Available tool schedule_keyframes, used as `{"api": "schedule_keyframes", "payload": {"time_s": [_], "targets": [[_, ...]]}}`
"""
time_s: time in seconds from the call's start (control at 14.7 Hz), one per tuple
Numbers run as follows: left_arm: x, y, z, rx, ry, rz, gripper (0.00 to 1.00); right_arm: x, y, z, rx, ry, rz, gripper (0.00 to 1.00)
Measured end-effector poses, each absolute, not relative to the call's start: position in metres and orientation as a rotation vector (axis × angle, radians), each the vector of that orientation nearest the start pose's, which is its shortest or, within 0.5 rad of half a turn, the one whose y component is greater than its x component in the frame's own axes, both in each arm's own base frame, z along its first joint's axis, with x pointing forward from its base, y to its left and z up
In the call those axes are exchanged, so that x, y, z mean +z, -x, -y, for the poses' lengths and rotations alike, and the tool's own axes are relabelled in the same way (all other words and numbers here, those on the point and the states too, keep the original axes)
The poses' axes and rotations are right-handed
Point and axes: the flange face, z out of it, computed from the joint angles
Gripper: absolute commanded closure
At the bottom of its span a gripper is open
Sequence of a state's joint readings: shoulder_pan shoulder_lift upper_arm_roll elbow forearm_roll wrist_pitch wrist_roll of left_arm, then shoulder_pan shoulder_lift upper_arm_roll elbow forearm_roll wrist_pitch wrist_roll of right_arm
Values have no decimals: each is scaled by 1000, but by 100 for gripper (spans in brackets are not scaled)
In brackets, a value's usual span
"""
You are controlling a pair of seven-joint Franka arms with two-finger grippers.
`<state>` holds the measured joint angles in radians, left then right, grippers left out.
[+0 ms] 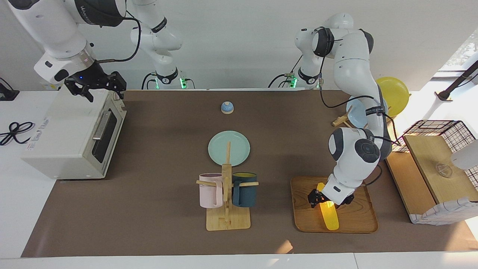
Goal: Put corn in oven
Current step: 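Lower the left gripper onto the yellow corn and grasp it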
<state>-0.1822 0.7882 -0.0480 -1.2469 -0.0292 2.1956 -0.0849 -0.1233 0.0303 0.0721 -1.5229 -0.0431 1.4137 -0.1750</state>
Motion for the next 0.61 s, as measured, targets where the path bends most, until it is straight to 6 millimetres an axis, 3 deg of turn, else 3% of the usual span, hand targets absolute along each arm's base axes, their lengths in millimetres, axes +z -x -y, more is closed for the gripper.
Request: {"api": "schedule_keyframes", "payload": {"time_s": [0.2, 0.27, 0.34, 0.41, 0.61], "targets": [[308, -749, 166, -247, 3200, -191, 75, 609, -545, 34, 238, 3151, 191, 0], [309, -749, 165, -251, 3183, -207, 93, 606, -545, 33, 236, 3152, 191, 26], [310, -750, 165, -258, 3163, -223, 100, 605, -545, 33, 230, 3153, 192, 79], [310, -750, 164, -258, 3155, -229, 100, 604, -546, 33, 221, 3154, 194, 100], [311, -750, 164, -260, 3158, -225, 100, 604, -544, 33, 221, 3155, 193, 100]]}}
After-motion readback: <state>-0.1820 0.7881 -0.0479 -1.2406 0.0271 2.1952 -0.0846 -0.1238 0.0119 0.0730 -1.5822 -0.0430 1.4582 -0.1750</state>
